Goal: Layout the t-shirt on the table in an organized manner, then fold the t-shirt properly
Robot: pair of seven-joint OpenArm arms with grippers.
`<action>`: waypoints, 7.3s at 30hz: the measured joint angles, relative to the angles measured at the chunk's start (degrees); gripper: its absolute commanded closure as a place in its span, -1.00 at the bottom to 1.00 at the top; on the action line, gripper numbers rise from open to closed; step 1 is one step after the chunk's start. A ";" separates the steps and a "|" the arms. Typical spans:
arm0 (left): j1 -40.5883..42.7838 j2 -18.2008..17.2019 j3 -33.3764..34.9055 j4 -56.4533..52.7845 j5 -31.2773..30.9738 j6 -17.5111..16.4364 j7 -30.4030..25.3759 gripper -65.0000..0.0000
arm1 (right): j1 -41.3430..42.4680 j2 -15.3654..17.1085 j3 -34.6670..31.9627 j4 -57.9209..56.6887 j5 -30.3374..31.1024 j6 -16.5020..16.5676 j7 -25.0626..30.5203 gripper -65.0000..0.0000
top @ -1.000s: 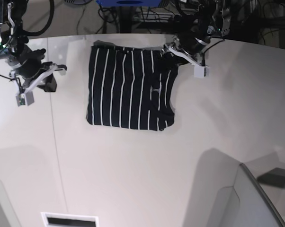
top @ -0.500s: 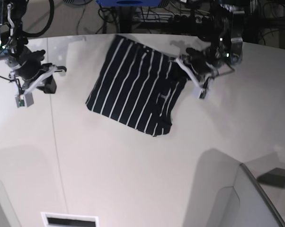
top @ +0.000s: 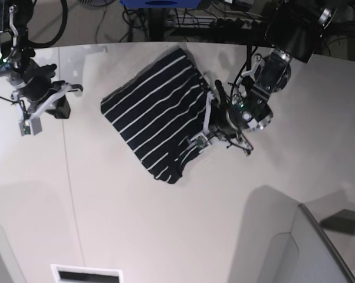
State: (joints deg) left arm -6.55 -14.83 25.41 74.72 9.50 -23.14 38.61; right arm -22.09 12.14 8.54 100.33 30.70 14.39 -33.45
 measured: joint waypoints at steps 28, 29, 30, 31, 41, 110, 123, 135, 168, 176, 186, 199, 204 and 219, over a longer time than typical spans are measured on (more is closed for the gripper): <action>-11.43 10.38 7.63 -15.58 3.82 0.42 -8.44 1.00 | 3.52 0.17 0.26 -5.81 -0.02 -0.02 0.17 0.96; -11.98 10.67 7.63 -16.20 3.78 0.39 -8.44 1.00 | 3.65 0.17 0.26 -5.84 -0.04 -0.04 0.17 0.96; -12.31 10.93 7.63 -16.65 3.80 0.39 -8.41 1.00 | 3.78 0.17 0.26 -5.84 -0.04 -0.02 0.15 0.96; -12.52 11.19 7.63 -16.83 3.82 0.39 -8.37 1.00 | 3.96 0.17 0.26 -5.86 -0.04 -0.02 0.15 0.96; -12.63 11.91 7.63 -17.42 3.80 0.39 -8.41 1.00 | 4.96 0.72 0.26 -5.86 0.00 0.02 0.20 0.96; -11.67 11.61 10.56 -14.97 2.97 3.43 -4.76 1.00 | 4.59 0.98 0.15 -5.86 -0.02 -0.02 0.17 0.97; -11.56 11.61 10.56 -15.10 2.91 3.61 -4.92 0.29 | 4.57 0.98 0.15 -5.86 -0.02 -0.02 0.15 0.96; -15.91 10.88 10.58 -2.10 2.73 3.41 8.13 -0.44 | 4.59 0.96 0.09 -5.86 -0.02 -0.02 -0.04 0.96; 22.14 9.27 -8.17 12.20 -3.85 3.65 -9.60 1.00 | -1.44 1.33 -22.03 -9.42 0.52 -0.17 14.34 0.98; 19.71 9.42 -8.13 7.32 -5.27 3.63 -11.61 1.00 | -0.74 1.31 -22.27 -13.38 0.63 0.04 16.37 0.98; 25.18 9.22 -14.91 27.19 -4.50 3.80 -8.98 1.00 | -6.58 5.16 -20.96 5.49 0.28 -0.76 15.98 0.98; 47.67 2.80 -17.35 36.76 -3.61 7.23 -14.45 1.00 | -23.69 14.38 -8.87 9.94 0.20 -0.35 15.63 0.98; 54.23 -0.57 -16.74 36.85 -3.76 12.28 -15.30 1.00 | -32.87 14.69 -0.94 9.99 0.00 -0.83 14.51 0.98; 49.88 0.55 -9.25 12.68 -4.68 13.49 -15.56 1.00 | -16.55 13.55 -23.63 -25.16 -0.24 -0.57 7.10 0.98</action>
State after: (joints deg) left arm 43.33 -14.28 16.16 87.39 4.82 -9.65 23.05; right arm -38.63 25.69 -15.09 75.18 30.46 13.82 -26.35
